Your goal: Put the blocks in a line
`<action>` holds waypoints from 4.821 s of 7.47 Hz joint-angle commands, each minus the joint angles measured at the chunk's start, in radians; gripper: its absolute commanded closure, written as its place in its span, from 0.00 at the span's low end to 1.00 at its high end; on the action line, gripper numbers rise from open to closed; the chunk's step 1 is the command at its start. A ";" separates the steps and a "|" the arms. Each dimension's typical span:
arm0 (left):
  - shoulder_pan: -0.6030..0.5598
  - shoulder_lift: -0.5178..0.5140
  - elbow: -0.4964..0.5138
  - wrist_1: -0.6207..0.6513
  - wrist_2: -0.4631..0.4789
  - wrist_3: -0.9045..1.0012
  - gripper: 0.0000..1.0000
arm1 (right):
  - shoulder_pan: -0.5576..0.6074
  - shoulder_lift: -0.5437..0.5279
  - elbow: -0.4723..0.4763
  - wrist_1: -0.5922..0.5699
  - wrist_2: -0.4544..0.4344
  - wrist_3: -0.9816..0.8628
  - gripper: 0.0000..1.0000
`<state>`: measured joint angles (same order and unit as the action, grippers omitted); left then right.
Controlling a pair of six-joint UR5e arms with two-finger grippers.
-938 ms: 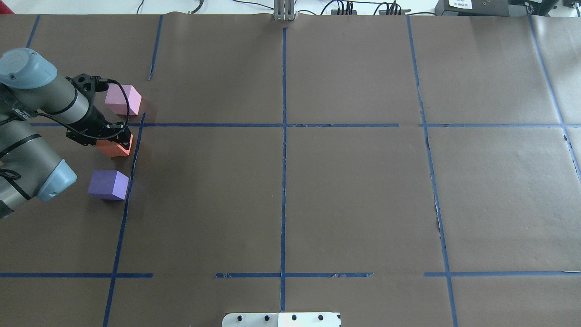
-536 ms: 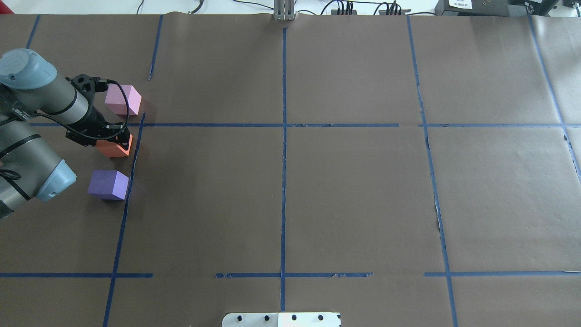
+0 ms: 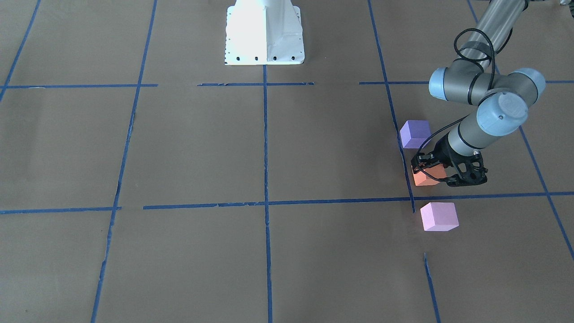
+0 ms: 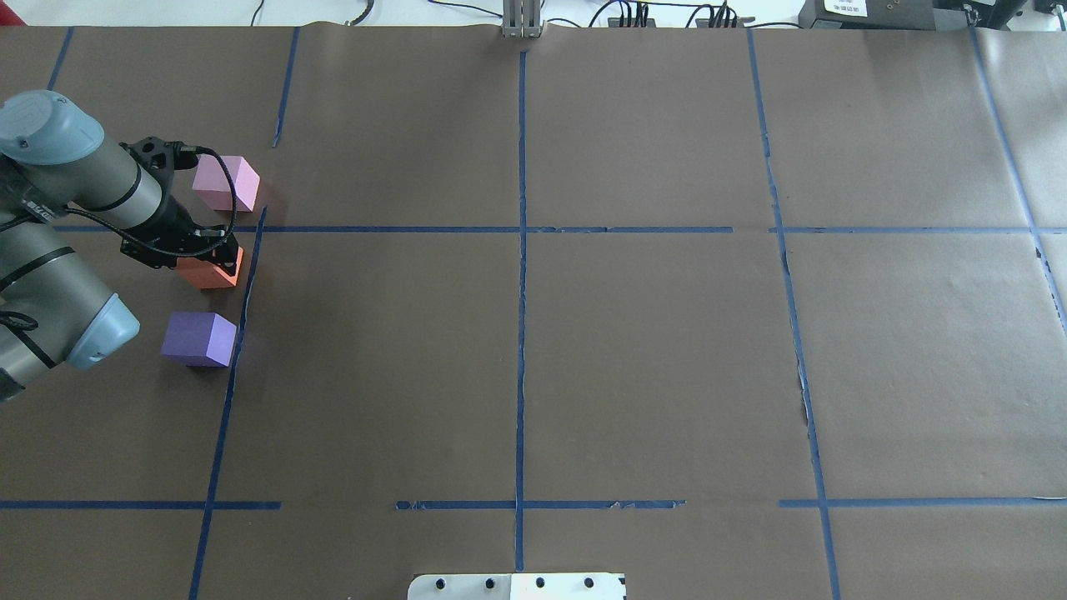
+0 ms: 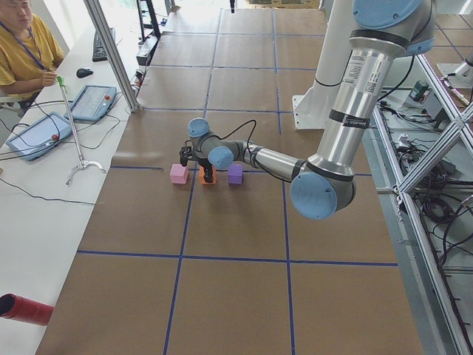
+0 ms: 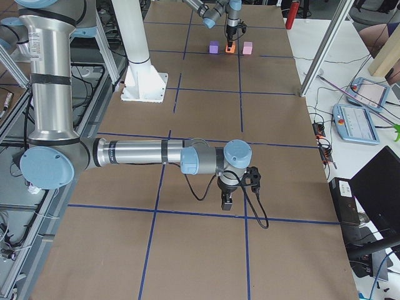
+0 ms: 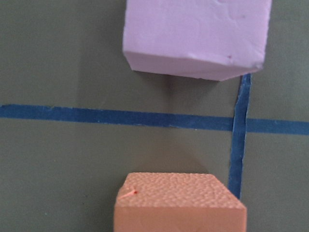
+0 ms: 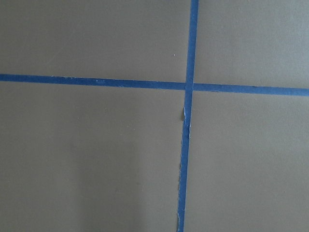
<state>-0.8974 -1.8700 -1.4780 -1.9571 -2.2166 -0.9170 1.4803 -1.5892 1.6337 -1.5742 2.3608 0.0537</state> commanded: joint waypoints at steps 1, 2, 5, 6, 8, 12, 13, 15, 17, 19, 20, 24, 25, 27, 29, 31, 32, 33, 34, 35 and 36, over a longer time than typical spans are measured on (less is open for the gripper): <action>0.000 0.000 0.001 -0.003 0.002 0.003 0.00 | 0.000 0.000 0.000 0.000 0.000 0.000 0.00; -0.001 0.000 -0.002 -0.003 0.003 0.004 0.00 | 0.000 0.000 0.000 0.000 0.000 0.000 0.00; -0.046 0.069 -0.123 -0.009 0.006 0.013 0.00 | 0.000 0.000 0.000 -0.001 0.000 0.000 0.00; -0.076 0.069 -0.131 -0.008 0.023 0.024 0.00 | 0.000 0.000 0.000 0.000 0.000 0.000 0.00; -0.122 0.071 -0.217 0.035 0.035 0.023 0.00 | 0.000 0.000 0.000 0.000 0.000 0.000 0.00; -0.312 0.071 -0.280 0.157 0.031 0.218 0.00 | 0.000 0.000 0.000 0.000 0.000 0.000 0.00; -0.390 0.069 -0.266 0.256 0.028 0.410 0.00 | 0.000 0.000 0.000 0.000 0.000 0.000 0.00; -0.536 0.068 -0.205 0.338 0.023 0.730 0.00 | 0.000 0.000 0.000 0.000 0.000 0.000 0.00; -0.677 0.068 -0.077 0.346 -0.036 0.995 0.01 | 0.000 0.000 0.000 -0.001 0.000 0.000 0.00; -0.760 0.077 0.046 0.346 -0.046 1.141 0.01 | 0.000 0.000 0.000 0.000 0.000 0.000 0.00; -0.778 0.118 0.056 0.348 -0.049 1.150 0.01 | 0.000 0.000 0.000 0.000 0.000 0.000 0.00; -0.778 0.133 0.054 0.435 -0.102 1.132 0.01 | 0.000 0.000 0.000 0.000 0.000 0.000 0.00; -0.776 0.127 0.045 0.452 -0.144 1.036 0.01 | 0.000 0.000 0.000 0.000 0.000 0.000 0.00; -0.714 0.143 -0.019 0.467 -0.137 0.836 0.00 | 0.000 0.000 0.000 0.000 0.000 0.000 0.00; -0.693 0.141 -0.031 0.458 -0.140 0.837 0.00 | 0.000 0.000 0.000 -0.001 0.000 0.000 0.00; -0.667 0.149 -0.036 0.417 -0.140 0.837 0.00 | 0.000 0.000 0.000 0.000 0.000 0.000 0.00; -0.669 0.164 -0.036 0.394 -0.140 0.854 0.00 | 0.000 0.000 0.000 -0.001 0.000 0.000 0.00; -0.669 0.175 -0.036 0.391 -0.140 0.871 0.00 | 0.000 0.000 0.000 0.000 0.000 0.000 0.00; -0.669 0.175 -0.036 0.388 -0.140 0.871 0.00 | 0.000 0.000 0.000 0.000 0.000 0.000 0.00; -0.669 0.176 -0.038 0.388 -0.140 0.871 0.00 | 0.000 0.000 0.000 0.000 0.000 0.000 0.00; -0.669 0.175 -0.036 0.388 -0.140 0.871 0.00 | 0.000 0.000 0.000 -0.001 0.000 0.000 0.00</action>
<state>-1.5663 -1.6952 -1.5147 -1.5682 -2.3562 -0.0470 1.4803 -1.5892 1.6337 -1.5742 2.3608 0.0537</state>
